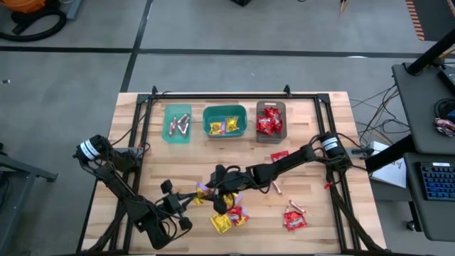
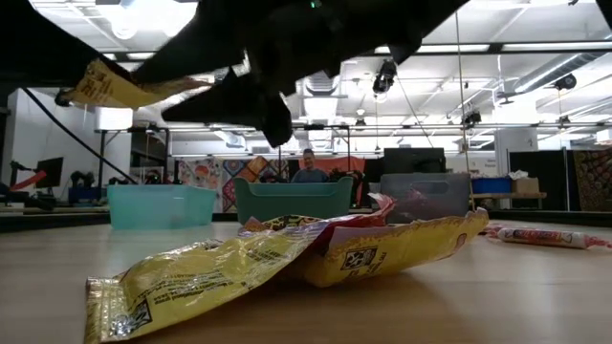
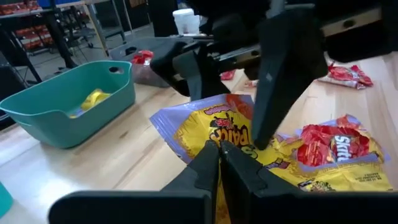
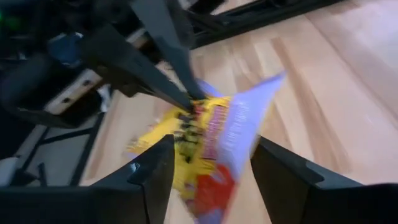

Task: Sort candy
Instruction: Put the yellow candy into the green bin

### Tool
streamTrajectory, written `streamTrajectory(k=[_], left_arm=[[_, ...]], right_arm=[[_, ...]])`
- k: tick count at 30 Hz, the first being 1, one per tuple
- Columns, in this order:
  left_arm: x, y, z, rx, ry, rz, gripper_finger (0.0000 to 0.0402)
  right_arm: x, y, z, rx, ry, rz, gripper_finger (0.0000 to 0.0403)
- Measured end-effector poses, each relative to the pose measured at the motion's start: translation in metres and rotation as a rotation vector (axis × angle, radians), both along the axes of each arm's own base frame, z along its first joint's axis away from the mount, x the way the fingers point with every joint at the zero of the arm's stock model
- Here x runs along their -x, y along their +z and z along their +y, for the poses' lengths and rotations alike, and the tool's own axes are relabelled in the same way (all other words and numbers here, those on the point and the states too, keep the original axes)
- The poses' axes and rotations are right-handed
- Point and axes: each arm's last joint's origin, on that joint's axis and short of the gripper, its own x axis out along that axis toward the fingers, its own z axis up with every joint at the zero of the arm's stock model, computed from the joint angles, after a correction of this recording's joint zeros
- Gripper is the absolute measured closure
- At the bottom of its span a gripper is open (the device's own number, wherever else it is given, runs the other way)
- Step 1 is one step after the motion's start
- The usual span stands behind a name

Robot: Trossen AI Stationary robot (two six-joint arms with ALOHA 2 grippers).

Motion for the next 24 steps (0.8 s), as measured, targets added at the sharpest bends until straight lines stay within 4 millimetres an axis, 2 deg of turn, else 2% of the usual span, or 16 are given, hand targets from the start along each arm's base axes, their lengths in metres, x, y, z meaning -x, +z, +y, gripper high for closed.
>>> streamTrajectory(k=[4,9,12,17,21,24], left_arm=[[-0.001,0.001,0.0,0.001,0.003,-0.001,0.0401],[-0.001,0.001,0.0,0.009,0.006,-0.008,0.0401],[-0.001,0.001,0.0,0.019,0.005,-0.007,0.0394],[-0.001,0.005,0.0,0.041,0.003,-0.007,0.0354],[0.001,0.011,0.003,0.065,-0.008,0.015,0.0321],[0.003,0.019,0.006,0.083,-0.012,0.018,0.0309]], right_arm=[[-0.001,0.003,0.001,0.013,0.018,-0.015,0.0255],[-0.001,0.003,0.0,0.054,0.035,-0.022,0.0374],[-0.001,0.003,0.0,0.061,0.042,-0.02,0.0389],[0.004,0.008,-0.007,0.082,0.036,0.051,0.0393],[0.012,0.02,-0.024,0.119,0.013,0.127,0.0394],[0.021,0.035,-0.044,0.182,-0.02,0.191,0.0394]])
